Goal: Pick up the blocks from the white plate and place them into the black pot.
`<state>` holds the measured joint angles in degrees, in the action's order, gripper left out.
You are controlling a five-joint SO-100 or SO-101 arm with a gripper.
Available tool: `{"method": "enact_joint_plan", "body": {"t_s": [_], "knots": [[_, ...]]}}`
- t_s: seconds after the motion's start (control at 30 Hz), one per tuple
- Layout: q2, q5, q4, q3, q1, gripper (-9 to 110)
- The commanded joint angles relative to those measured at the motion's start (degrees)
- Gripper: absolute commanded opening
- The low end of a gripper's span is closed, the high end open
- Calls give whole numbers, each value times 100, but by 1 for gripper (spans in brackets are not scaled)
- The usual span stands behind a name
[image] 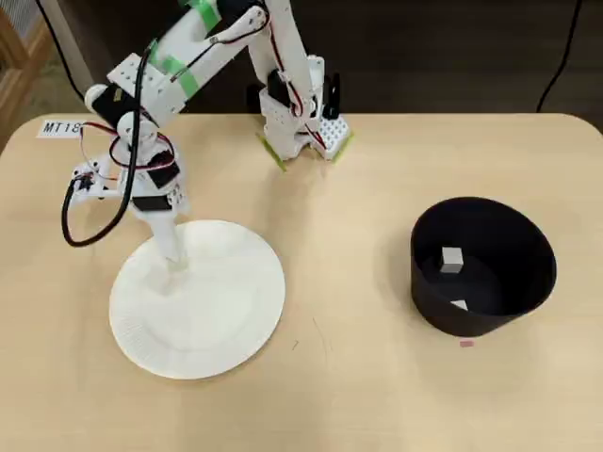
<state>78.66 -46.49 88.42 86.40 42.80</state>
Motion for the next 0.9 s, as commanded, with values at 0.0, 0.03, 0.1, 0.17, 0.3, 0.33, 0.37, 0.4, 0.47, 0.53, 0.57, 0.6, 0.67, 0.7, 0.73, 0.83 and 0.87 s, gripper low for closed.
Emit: {"method": "enact_joint_plan", "body": {"t_s": [0.0,0.03,0.1,0.17,0.3,0.33,0.37,0.4,0.47,0.53,0.57,0.6,0.67,0.7,0.73,0.83,0.87], "knots": [[0,-9,-97,-26,-53,36],[-26,0,-105,-35,-53,36],[-105,0,-105,-62,-53,35],[-158,-26,-123,-79,-62,35],[-202,-53,-185,-79,-70,34],[-220,-62,-211,-79,-79,34],[-237,-79,-246,-88,-97,33],[-255,-88,-281,-88,-114,32],[-308,-114,-334,-123,-158,30],[-387,-132,-387,-167,-202,28],[-439,-149,-404,-193,-229,27],[-501,-158,-413,-246,-255,26],[-650,-167,-422,-378,-308,24],[-721,-167,-422,-439,-325,24],[-773,-167,-422,-501,-343,24],[-896,-158,-413,-686,-360,25],[-914,-158,-413,-738,-352,25]]}}
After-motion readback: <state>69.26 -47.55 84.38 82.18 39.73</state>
